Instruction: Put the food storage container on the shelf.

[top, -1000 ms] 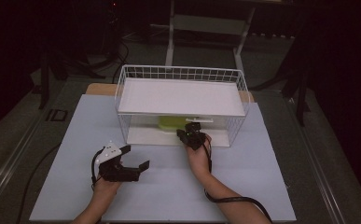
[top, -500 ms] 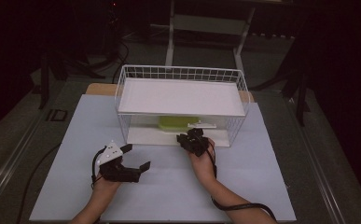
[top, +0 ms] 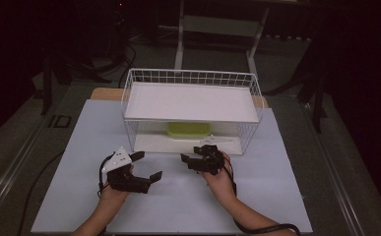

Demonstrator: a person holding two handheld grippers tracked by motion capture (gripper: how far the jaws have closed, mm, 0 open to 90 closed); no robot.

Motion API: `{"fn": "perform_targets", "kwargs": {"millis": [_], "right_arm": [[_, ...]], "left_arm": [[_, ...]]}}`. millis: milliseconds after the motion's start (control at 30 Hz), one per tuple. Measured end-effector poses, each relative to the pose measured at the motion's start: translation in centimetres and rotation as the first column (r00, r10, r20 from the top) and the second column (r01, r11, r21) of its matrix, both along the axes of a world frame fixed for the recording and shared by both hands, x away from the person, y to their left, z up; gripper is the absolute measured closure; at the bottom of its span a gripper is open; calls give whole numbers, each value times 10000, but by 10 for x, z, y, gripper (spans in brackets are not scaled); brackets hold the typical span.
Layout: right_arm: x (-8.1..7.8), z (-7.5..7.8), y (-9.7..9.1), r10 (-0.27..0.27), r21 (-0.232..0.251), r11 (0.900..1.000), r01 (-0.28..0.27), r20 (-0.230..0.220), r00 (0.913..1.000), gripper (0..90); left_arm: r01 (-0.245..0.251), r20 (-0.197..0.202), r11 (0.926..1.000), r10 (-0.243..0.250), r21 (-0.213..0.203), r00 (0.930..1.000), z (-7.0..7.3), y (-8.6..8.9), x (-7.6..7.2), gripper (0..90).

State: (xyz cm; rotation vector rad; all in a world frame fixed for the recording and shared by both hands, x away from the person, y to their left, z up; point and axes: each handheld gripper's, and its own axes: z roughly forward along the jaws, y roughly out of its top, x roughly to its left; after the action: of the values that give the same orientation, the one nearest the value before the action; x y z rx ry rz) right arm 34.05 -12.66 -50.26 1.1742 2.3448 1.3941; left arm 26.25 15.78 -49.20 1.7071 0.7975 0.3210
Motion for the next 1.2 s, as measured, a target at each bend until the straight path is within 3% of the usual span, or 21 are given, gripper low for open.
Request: {"fn": "perform_targets", "kwargs": {"millis": [33, 300, 433, 667, 933, 1033, 1200], "right_arm": [[-6, 3, -1, 385, 147, 9991, -386, 81, 9992, 209], [-25, 14, -16, 823, 139, 9964, -835, 715, 9940, 176], [-33, 14, -25, 935, 107, 9955, -946, 755, 9927, 216], [-45, 8, -45, 1077, -58, 9942, -1076, 740, 9914, 203], [-60, 7, -62, 978, -187, 9952, -965, 849, 9916, 201], [-65, 8, -67, 1081, -125, 9941, -1076, 605, 9923, 202], [-72, 7, -78, 1007, -327, 9946, -985, 742, 9921, 201]], "left_arm": [[62, 10, 10000, -62, -66, 10000, 0, 0, -1, 17], [344, -69, 9994, -344, -2, 9994, 4, 2, -6, 17], [503, -64, 9987, -503, 33, 9987, 5, 6, -10, 17], [614, -146, 9980, -612, 148, 9980, 3, 13, -19, 17], [621, -323, 9980, -617, 129, 9976, -6, 21, -27, 17], [602, -353, 9981, -596, 165, 9976, -9, 22, -29, 16], [627, -404, 9980, -622, 119, 9972, -13, 21, -29, 17]]}}
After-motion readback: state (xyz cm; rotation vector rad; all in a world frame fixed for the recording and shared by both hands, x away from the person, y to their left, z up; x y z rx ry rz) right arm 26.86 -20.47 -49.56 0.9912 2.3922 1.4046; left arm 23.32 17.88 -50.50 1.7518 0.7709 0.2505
